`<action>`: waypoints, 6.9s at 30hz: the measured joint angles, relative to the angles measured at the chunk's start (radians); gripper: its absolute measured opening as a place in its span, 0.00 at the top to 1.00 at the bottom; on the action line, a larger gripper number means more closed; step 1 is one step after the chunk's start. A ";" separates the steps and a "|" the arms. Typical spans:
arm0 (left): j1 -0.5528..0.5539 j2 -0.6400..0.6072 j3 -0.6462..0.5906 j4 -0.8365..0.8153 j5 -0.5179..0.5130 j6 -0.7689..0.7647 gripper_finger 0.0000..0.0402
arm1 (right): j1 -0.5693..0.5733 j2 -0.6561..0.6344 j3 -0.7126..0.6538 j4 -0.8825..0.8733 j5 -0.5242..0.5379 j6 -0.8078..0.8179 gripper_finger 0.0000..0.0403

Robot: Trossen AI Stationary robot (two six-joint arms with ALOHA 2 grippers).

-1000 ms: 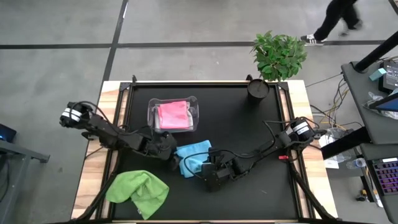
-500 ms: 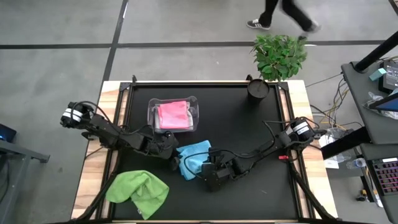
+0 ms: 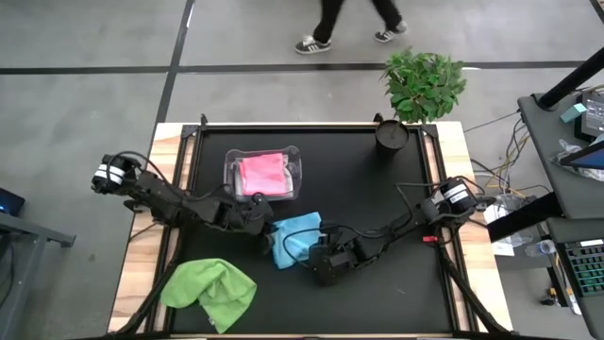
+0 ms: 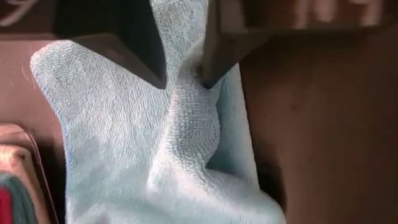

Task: Fold microfiber towels
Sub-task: Fold the blue microfiber cloth

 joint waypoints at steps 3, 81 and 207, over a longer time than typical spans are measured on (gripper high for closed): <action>0.029 0.000 0.001 -0.001 0.001 0.045 1.00 | 0.002 0.000 -0.017 0.016 0.000 -0.001 0.86; -0.161 0.226 0.191 -0.080 0.123 0.140 0.81 | -0.179 -0.143 -0.461 0.577 0.001 -0.143 0.89; -0.167 -0.069 -0.007 -0.051 -0.063 -0.279 0.81 | -0.191 -0.349 -0.274 -0.061 -0.335 0.464 0.82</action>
